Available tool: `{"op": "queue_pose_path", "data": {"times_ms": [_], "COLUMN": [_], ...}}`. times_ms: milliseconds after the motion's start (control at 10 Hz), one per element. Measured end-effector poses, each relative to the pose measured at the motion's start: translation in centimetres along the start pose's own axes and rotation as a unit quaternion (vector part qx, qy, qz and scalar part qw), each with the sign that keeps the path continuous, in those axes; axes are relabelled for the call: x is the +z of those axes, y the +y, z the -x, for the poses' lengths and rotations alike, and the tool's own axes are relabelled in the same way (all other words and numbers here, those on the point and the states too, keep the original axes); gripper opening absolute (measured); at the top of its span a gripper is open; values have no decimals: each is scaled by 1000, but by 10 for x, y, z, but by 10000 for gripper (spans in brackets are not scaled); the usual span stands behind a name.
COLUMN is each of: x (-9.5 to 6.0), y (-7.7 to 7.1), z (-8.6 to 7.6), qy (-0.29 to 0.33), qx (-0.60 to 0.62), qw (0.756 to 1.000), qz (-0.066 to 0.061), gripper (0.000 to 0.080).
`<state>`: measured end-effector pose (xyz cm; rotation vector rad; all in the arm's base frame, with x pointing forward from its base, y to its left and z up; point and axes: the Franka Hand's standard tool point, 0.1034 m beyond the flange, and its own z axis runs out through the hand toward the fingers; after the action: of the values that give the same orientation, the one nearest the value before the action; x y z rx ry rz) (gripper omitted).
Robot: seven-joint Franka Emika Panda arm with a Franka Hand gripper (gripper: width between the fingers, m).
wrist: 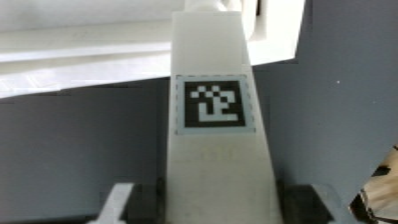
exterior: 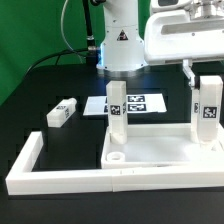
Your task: Assemble desk
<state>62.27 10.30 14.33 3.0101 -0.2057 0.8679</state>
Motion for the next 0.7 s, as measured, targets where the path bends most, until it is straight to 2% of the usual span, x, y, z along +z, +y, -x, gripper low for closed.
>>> {"op": "queue_pose_path", "data": {"times_ms": [500, 700], "x": [10, 16], "y": [-5, -8], "z": [-2, 2], "qy": [3, 0], "qx": [-4, -2], "qw": [1000, 1000], "qz": [2, 3], "gripper": [288, 288]}}
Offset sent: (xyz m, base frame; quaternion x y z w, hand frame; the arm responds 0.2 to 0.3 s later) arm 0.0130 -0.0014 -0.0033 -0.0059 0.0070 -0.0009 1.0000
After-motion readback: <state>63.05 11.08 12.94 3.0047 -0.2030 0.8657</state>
